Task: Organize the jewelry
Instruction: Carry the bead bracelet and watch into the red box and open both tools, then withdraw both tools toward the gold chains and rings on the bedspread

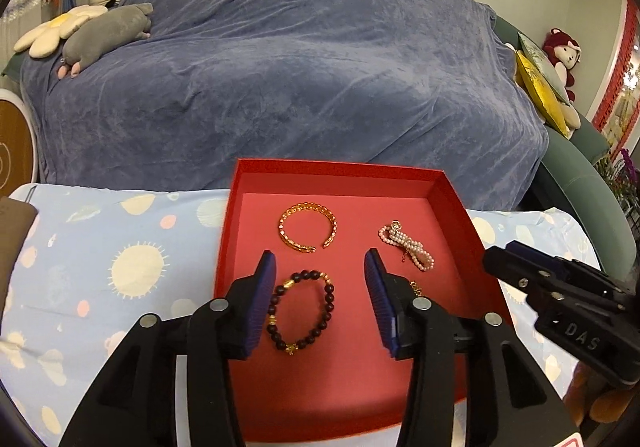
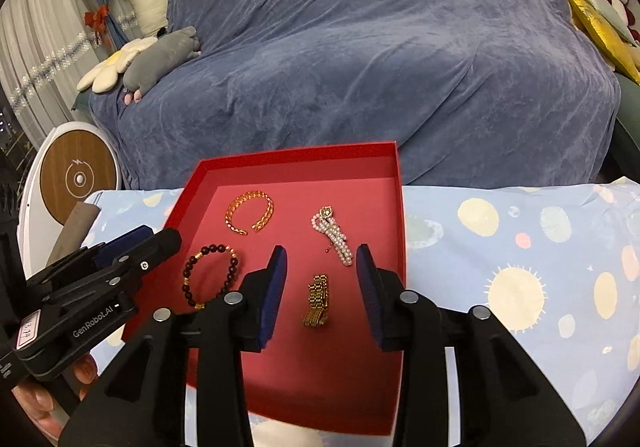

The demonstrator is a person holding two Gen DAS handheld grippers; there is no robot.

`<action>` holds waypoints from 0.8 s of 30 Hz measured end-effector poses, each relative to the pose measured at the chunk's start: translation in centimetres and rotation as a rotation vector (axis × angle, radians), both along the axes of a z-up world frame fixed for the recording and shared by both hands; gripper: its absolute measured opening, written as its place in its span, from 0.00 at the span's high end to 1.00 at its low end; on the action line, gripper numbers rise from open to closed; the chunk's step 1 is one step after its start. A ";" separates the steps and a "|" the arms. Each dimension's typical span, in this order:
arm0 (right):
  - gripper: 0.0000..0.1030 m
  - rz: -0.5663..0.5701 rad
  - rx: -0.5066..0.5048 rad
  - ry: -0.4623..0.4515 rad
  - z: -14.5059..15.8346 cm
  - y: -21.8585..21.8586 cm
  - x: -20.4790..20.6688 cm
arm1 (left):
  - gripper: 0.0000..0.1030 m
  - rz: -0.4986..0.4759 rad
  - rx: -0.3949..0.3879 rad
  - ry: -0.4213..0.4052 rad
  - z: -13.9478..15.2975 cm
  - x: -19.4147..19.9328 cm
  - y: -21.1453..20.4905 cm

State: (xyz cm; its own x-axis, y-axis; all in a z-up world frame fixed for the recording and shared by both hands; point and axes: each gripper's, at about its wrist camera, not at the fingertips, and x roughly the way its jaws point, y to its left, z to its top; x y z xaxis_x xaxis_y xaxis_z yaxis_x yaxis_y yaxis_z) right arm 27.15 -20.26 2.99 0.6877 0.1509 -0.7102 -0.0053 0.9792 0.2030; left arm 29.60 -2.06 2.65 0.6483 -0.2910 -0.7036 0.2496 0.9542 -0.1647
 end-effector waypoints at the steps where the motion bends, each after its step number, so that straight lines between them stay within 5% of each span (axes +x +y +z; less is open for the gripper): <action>1: 0.66 0.003 0.008 -0.007 0.7 -0.3 -0.9 | 0.52 0.004 -0.011 -0.005 0.6 -0.7 0.4; 10: 0.66 0.041 0.007 -0.020 3.1 0.4 -10.8 | 0.44 0.005 -0.020 -0.069 4.5 -8.8 2.9; 19: 0.68 0.141 0.012 0.057 -1.9 5.0 -17.7 | 0.42 0.029 0.009 -0.004 1.7 -15.7 4.9; 24: 0.73 0.220 -0.030 0.119 -5.1 7.8 -18.0 | 0.42 0.051 0.010 0.035 0.1 -16.7 5.9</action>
State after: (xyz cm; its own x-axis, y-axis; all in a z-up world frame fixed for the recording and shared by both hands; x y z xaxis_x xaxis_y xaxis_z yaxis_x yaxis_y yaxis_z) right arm 9.15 -12.48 -2.07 0.5521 0.2654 -0.7904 -0.1972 0.9627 0.1854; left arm 12.93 3.84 2.79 0.6372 -0.2509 -0.7287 0.1946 0.9673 -0.1629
